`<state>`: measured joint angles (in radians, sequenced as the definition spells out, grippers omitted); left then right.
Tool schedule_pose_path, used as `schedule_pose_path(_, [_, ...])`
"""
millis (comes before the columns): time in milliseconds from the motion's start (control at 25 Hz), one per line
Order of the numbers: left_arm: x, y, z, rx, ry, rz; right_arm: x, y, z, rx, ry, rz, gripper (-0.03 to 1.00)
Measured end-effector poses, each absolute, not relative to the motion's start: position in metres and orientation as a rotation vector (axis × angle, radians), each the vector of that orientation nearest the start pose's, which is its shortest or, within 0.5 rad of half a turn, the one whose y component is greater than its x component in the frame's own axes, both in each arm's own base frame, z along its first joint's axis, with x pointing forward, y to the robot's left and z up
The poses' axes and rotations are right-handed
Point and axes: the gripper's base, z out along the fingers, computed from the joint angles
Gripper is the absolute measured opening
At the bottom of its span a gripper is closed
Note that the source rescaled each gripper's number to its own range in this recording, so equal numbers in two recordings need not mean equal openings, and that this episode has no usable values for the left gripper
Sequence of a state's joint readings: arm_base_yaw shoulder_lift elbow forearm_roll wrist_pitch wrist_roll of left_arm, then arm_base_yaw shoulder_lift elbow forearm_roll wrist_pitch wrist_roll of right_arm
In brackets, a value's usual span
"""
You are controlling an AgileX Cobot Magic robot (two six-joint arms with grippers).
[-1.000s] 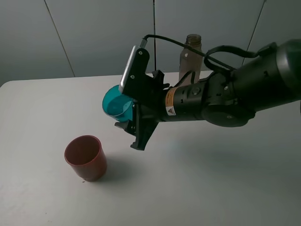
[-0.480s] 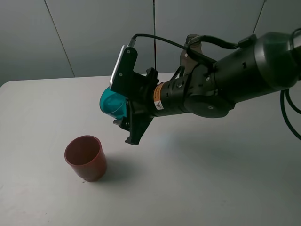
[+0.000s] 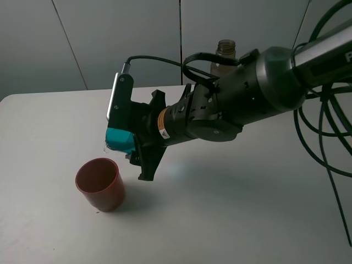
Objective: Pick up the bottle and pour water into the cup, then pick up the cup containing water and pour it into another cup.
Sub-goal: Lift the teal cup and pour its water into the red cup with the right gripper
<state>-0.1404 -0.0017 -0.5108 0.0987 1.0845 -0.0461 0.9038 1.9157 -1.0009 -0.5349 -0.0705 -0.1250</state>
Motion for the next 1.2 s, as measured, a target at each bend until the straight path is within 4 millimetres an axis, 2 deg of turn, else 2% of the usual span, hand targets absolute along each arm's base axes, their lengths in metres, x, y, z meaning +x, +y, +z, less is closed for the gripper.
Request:
schedule_pose_path(360, [-0.006, 0.009, 0.279, 0.09, 2.05, 0.002, 0.229, 0.308, 0.143, -1.755, 1.551, 0.126, 0.08])
schedule_pose_path(680, [-0.006, 0.009, 0.279, 0.09, 2.05, 0.002, 0.227, 0.32, 0.153, -1.794, 1.488, 0.093, 0.08])
schedule_pose_path(1200, [-0.006, 0.009, 0.279, 0.092, 2.05, 0.004, 0.227, 0.321, 0.155, -1.881, 1.368, 0.026, 0.08])
